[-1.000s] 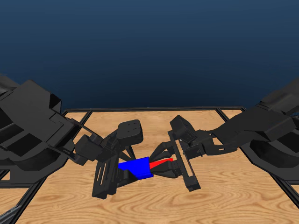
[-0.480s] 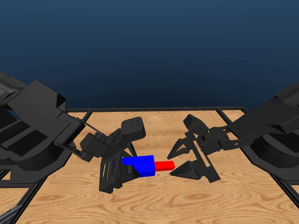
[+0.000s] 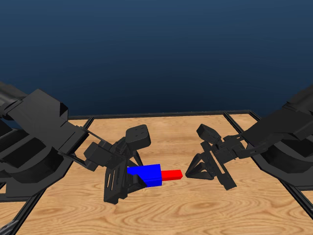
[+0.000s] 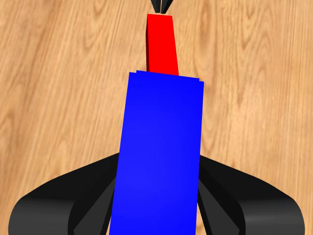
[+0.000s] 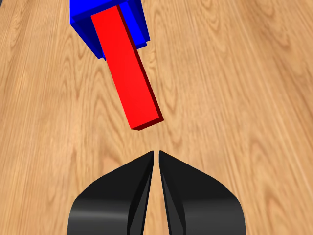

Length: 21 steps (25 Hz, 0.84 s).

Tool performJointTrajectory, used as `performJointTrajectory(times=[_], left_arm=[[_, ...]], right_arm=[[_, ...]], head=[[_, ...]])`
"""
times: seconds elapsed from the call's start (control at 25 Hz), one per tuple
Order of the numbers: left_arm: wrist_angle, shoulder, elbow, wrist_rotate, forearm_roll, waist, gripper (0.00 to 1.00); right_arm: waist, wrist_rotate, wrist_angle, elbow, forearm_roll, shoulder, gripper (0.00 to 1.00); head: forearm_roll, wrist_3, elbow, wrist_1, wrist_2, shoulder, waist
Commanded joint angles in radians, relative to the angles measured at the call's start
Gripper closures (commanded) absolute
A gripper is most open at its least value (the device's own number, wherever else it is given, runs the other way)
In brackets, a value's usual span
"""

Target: Insert peg into socket

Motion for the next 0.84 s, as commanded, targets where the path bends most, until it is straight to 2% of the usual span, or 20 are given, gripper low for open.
performJointTrajectory(times=[0.04, 0.24, 0.32, 0.6, 0.72, 0.84], left_arm=[[-0.055, -0.009, -0.024, 0.031, -0.010, 0.023, 1.00], [-0.058, -0.012, -0.035, 0.056, -0.033, 0.021, 1.00], [-0.063, 0.001, -0.024, 0.066, -0.042, 0.023, 1.00], [-0.088, 0.006, -0.022, 0.105, -0.079, 0.025, 1.00], [-0.077, -0.001, -0.022, 0.100, -0.079, 0.017, 1.00], [-0.087, -0.007, -0.002, 0.089, -0.081, 0.012, 1.00]], right_arm=[[0.008, 0.018, -0.060, -0.072, -0.021, 0.064, 1.00], [0.003, 0.001, -0.056, -0.186, -0.062, 0.120, 1.00], [-0.003, -0.004, -0.049, -0.229, -0.079, 0.138, 1.00], [-0.011, -0.005, -0.012, -0.325, -0.119, 0.191, 1.00], [-0.009, 0.015, -0.013, -0.314, -0.120, 0.203, 1.00], [-0.001, 0.056, -0.063, -0.233, -0.081, 0.188, 1.00]], head=[[0.000, 0.007, -0.023, -0.012, 0.003, 0.012, -0.007], [-0.001, 0.005, -0.025, -0.011, 0.006, 0.017, -0.012], [-0.001, 0.001, -0.026, -0.012, 0.007, 0.017, -0.011], [0.001, -0.007, -0.023, -0.009, 0.009, 0.012, -0.005], [0.002, -0.011, -0.022, -0.008, 0.009, 0.008, -0.001], [0.004, -0.013, -0.021, -0.010, 0.007, 0.004, 0.009]])
